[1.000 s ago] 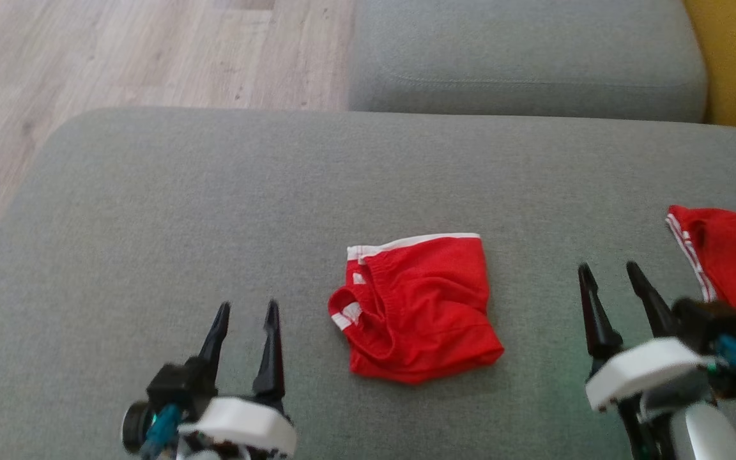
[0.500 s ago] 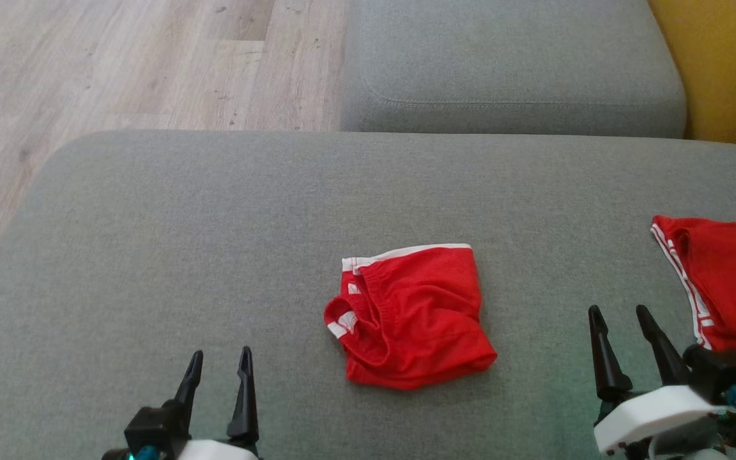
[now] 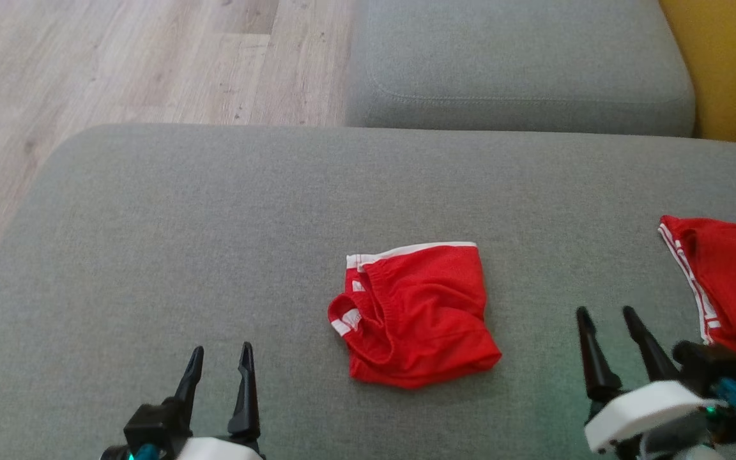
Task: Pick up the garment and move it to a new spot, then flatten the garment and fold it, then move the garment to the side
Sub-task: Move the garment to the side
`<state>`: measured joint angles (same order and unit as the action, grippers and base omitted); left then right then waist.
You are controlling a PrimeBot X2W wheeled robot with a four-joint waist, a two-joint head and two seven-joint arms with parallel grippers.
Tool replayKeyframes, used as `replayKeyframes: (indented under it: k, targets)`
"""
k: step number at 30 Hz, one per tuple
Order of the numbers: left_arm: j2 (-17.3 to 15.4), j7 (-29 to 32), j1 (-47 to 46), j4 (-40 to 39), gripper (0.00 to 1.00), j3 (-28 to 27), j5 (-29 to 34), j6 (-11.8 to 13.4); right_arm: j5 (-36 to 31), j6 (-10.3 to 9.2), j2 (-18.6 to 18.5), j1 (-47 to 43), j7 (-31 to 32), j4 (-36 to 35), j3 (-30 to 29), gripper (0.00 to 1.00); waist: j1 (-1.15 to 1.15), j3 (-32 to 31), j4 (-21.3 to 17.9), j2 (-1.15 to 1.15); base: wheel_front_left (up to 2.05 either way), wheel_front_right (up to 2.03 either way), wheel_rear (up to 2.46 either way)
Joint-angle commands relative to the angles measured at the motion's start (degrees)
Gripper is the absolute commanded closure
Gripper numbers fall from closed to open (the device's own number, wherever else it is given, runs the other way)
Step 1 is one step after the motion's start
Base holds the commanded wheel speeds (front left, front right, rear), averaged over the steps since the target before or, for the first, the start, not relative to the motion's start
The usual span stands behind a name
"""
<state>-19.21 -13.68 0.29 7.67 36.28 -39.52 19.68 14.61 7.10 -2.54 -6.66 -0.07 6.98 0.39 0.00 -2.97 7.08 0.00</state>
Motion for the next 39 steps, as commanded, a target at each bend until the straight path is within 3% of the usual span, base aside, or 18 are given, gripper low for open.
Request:
replayKeyframes:
  k: [1, 5, 16, 24, 25, 26, 27, 28, 33, 39]
  targets:
    - [-1.06, -0.19, -2.99, -1.94, 0.00, -2.04, -0.03, 0.34, -0.80, 0.39, -0.34, 3.08, 0.61, -1.97, 1.91, 0.00, 0.00, 0.31, 0.10, 0.00, 0.00, 0.00, 0.00]
    - [-1.19, -0.05, -3.51, -2.22, 0.00, -1.93, 0.15, 0.42, -4.22, 0.39, -0.34, 7.88, 6.59, -1.73, 2.50, 0.00, 0.00, 1.28, 0.53, 0.00, 0.00, 0.00, 0.00]
    - [0.71, -0.47, -5.65, -2.16, 0.00, -1.92, 0.49, 0.20, -2.28, 0.39, -0.34, 21.20, 32.74, 5.81, 4.63, 0.00, 0.00, 6.04, 5.37, 0.00, 0.00, 0.00, 0.00]
    - [2.54, -0.98, -6.84, -0.73, 0.00, -2.56, 0.97, -0.86, 0.02, 0.39, -0.34, 23.55, 38.43, 12.22, 4.29, 0.00, 0.00, 8.90, 9.44, 0.00, 0.00, 0.00, 0.00]
    - [2.66, -1.03, -6.92, -0.58, 0.00, -2.67, 1.10, -0.99, 0.60, 0.39, -0.34, 23.69, 38.82, 12.68, 4.63, 0.19, 0.00, 9.11, 9.63, 0.00, 0.00, 0.00, 0.00]
    - [2.79, -1.06, -6.99, -0.44, 0.00, -2.80, 1.22, -1.10, 1.04, 0.39, -0.34, 23.85, 38.92, 13.01, 4.86, 0.55, 0.00, 9.26, 9.72, 0.00, 0.00, 0.00, 0.00]
    - [2.92, -1.10, -7.02, -0.32, 0.00, -2.94, 1.31, -1.18, 1.25, 0.39, -0.34, 24.01, 38.87, 13.26, 4.98, 0.68, 0.00, 9.38, 9.73, 0.00, 0.00, 0.00, 0.00]
    - [3.00, -1.12, -7.01, -0.23, 0.00, -3.06, 1.43, -1.25, 1.21, 0.39, -0.34, 24.23, 38.71, 13.39, 5.27, 1.00, 0.00, 9.52, 9.61, 0.00, 0.00, 0.00, 0.00]
    - [3.71, -1.21, -7.56, -0.31, 0.00, -2.47, 2.60, -2.04, 0.58, 0.39, -0.93, 25.77, 36.38, 12.01, 6.01, 1.00, 0.00, 10.34, 6.92, 0.00, 0.00, 0.00, 0.00]
    - [5.11, -1.24, -8.50, -1.29, 0.00, -1.66, 3.07, -2.99, 0.72, 0.39, -4.80, 26.40, 36.15, 8.06, 6.40, 1.00, 0.00, 12.00, -2.28, 0.00, 0.00, 0.00, 0.00]
